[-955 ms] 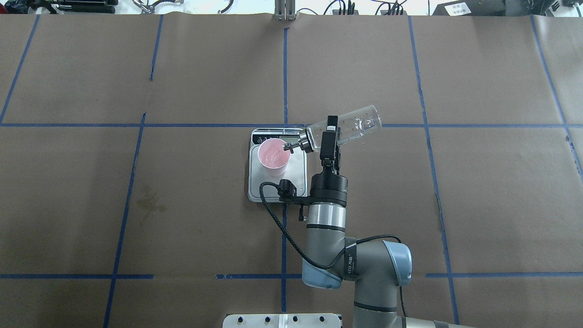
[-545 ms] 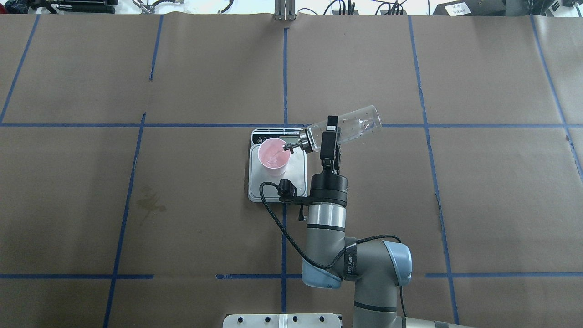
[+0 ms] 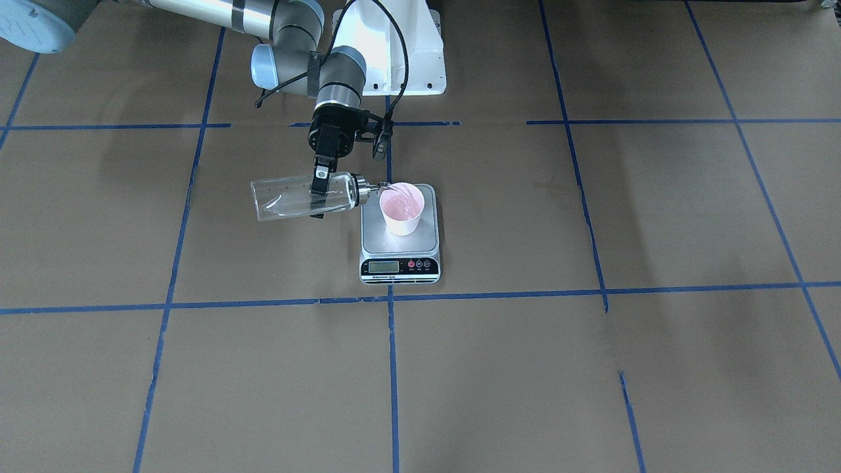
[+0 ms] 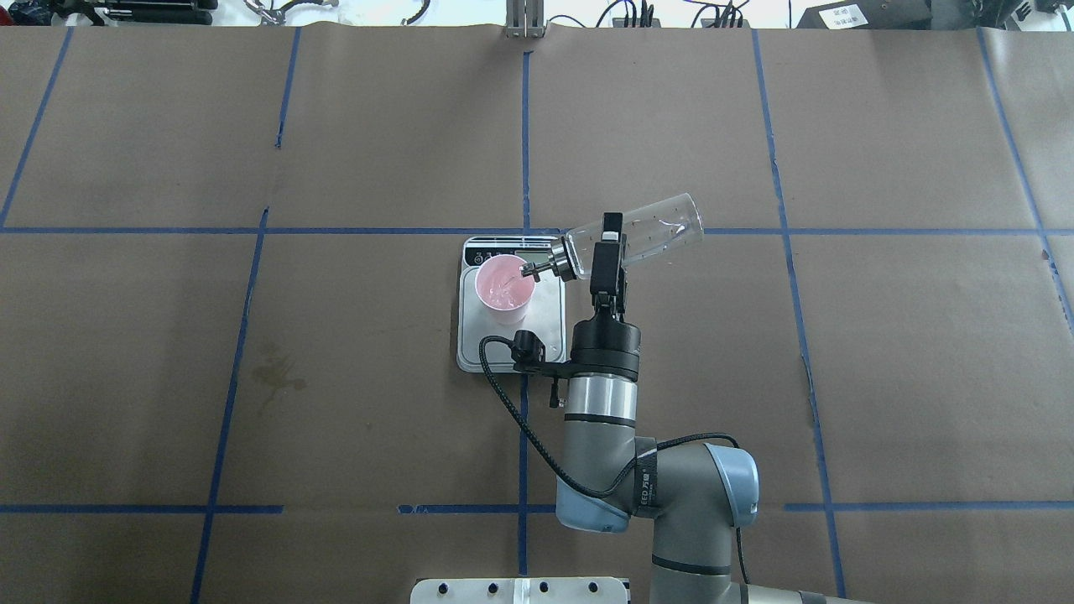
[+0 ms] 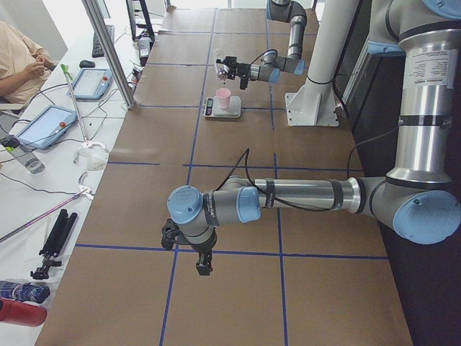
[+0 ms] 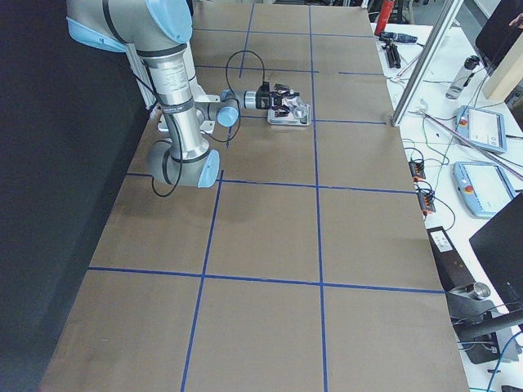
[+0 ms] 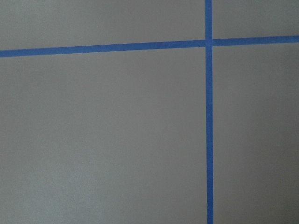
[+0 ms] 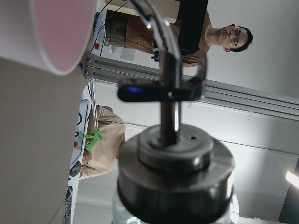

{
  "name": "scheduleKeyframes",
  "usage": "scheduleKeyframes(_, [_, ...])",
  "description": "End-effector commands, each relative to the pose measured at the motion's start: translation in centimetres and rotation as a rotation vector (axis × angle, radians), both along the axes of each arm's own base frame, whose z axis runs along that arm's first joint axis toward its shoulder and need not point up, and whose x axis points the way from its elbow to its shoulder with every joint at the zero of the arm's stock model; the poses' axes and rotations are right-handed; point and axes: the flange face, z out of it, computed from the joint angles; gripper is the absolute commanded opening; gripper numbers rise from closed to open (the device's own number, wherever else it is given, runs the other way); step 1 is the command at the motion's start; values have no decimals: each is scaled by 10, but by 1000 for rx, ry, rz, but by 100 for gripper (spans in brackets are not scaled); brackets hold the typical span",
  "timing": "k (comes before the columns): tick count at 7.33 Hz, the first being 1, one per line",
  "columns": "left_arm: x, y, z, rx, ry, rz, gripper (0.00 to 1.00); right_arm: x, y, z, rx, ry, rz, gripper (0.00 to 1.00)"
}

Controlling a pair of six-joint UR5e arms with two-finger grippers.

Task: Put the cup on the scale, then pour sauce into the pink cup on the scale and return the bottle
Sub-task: 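Tilt the bottle spout down over the pink cup with the right gripper, then turn the bottle upright and carry it back with the right gripper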

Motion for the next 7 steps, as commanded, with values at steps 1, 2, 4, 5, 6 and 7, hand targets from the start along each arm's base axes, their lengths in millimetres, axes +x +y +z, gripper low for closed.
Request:
scheduleKeyframes(1, [0, 0, -1, 2, 0, 0, 100, 4, 0, -6, 4, -70, -5, 0])
scheduleKeyframes(2, [0, 0, -1, 2, 1, 0, 100, 7, 1, -9, -10, -158, -32, 0])
scheduleKeyframes(4, [0, -1, -3, 6, 1, 0, 100, 17, 3, -17, -17, -414, -96, 0])
scheduleKeyframes(5, [0, -1, -4, 8, 3, 0, 100, 19, 3, -20, -27, -479, -126, 0])
scheduleKeyframes(6, [0, -1, -3, 7, 3, 0, 100, 21, 3, -23, -33, -567, -154, 0])
scheduleKeyframes(7, [0, -1, -4, 8, 4, -1, 100, 26, 2, -29, -40, -630, -178, 0])
